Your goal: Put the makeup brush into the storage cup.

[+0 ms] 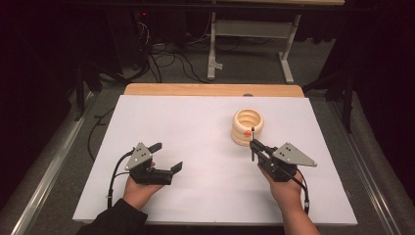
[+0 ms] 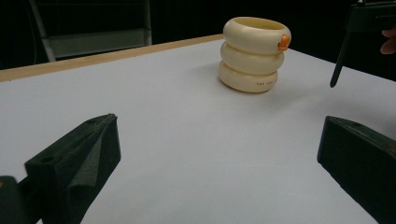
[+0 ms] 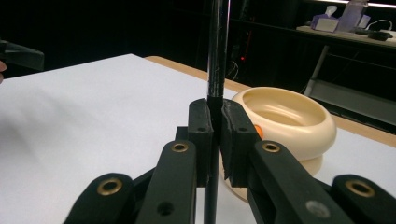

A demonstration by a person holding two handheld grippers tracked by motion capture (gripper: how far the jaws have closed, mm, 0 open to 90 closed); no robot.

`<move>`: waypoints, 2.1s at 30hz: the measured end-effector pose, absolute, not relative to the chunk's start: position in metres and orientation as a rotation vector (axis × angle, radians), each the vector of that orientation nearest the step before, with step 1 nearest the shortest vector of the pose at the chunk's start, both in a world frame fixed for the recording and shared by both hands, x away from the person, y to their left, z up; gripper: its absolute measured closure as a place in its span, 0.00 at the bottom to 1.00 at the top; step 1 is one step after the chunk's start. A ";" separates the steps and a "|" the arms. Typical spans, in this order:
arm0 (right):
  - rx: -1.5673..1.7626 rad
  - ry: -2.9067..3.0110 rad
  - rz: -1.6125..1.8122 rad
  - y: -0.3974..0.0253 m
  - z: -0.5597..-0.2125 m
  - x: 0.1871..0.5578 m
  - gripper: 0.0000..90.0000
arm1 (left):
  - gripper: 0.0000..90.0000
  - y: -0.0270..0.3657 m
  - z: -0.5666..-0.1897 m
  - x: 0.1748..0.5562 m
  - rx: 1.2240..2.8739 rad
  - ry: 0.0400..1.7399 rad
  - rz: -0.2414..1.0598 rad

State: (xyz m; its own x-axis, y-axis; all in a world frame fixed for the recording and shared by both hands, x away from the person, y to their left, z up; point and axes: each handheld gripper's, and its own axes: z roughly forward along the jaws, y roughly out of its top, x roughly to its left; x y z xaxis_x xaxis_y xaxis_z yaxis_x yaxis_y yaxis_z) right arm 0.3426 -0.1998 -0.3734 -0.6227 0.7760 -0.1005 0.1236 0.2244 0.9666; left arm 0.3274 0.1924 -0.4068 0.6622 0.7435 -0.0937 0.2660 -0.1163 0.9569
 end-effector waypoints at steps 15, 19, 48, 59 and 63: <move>0.899 1.843 1.419 -0.221 -0.370 0.352 0.95 | 0.00 0.191 -0.407 0.328 1.696 0.813 0.493; 0.916 1.829 1.424 -0.224 -0.369 0.354 0.95 | 0.00 0.191 -0.407 0.328 1.695 0.815 0.491; 0.952 1.780 1.482 -0.221 -0.342 0.382 0.95 | 0.00 0.192 -0.406 0.327 1.687 0.807 0.479; 0.942 1.783 1.482 -0.213 -0.329 0.396 0.96 | 0.00 0.193 -0.405 0.328 1.679 0.811 0.473; 0.933 1.789 1.477 -0.208 -0.324 0.399 0.96 | 0.00 0.194 -0.405 0.328 1.679 0.810 0.472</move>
